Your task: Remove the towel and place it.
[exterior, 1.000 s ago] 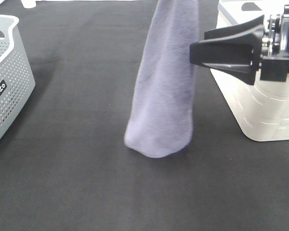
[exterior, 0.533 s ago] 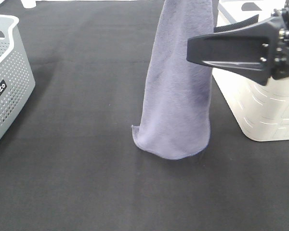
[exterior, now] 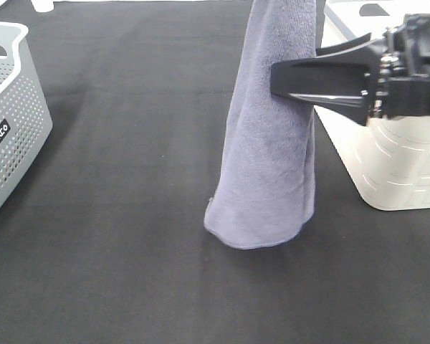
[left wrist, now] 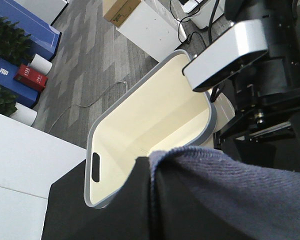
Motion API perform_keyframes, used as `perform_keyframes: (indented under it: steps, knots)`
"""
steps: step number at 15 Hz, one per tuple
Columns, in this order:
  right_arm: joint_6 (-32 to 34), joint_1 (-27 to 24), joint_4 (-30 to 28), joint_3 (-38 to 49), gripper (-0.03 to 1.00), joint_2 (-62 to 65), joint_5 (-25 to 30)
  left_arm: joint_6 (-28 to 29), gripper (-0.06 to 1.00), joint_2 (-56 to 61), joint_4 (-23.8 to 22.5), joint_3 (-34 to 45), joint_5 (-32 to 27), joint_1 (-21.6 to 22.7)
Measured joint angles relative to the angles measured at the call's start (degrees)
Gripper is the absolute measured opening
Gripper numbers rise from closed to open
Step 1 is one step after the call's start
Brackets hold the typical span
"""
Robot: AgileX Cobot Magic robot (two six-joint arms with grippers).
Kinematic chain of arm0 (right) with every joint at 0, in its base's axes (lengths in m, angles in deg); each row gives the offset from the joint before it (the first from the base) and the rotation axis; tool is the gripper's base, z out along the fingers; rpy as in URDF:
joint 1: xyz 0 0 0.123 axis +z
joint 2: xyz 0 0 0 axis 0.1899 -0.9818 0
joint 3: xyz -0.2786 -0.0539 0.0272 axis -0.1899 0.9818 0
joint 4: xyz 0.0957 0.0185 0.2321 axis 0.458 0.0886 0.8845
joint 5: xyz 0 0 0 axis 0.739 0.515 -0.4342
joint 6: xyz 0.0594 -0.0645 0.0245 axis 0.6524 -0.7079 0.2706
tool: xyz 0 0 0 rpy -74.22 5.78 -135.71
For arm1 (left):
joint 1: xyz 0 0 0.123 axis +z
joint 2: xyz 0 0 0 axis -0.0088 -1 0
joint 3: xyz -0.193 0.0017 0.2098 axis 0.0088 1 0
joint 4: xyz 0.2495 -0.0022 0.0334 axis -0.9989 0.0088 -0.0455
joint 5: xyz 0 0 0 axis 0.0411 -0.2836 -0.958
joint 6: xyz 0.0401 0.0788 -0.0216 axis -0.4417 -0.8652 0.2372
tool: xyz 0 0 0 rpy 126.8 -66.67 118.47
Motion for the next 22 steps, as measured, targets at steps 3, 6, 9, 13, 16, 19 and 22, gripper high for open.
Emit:
perform_keyframes:
  steps: [3, 6, 9, 13, 16, 19, 22]
  knots:
    - [1.78, 0.00, -2.41, 0.00, 0.51, -4.93, 3.67, -0.11, 0.00, 0.00, 0.00, 0.00, 0.29, 0.00]
    - [9.63, 0.00, -10.77, 0.00, 0.38, -4.93, 8.94, -0.11, 0.00, 0.00, 0.00, 0.00, 1.66, 0.00]
    - [12.20, 0.00, -15.13, 1.15, 0.37, -4.93, 9.00, -0.11, 0.00, 0.00, 0.00, 0.00, 1.66, 0.00]
    - [12.20, 0.00, -15.58, 2.18, 0.37, -4.93, 3.04, -0.11, 0.00, 0.00, 0.00, 0.00, 1.66, 0.00]
    - [11.75, 0.63, -15.36, 4.35, 0.37, -4.98, 1.95, -0.11, 0.00, 0.00, -0.06, 0.00, 2.18, 0.00]
    - [11.75, 6.82, -16.27, 5.33, 0.37, -4.98, -2.18, -0.11, 0.00, 0.00, -0.52, 0.00, 2.75, 0.00]
    - [15.36, 8.71, -18.56, 5.56, 0.32, -4.98, -4.76, -0.11, 0.00, 0.00, -0.80, 0.00, 2.75, 0.00]
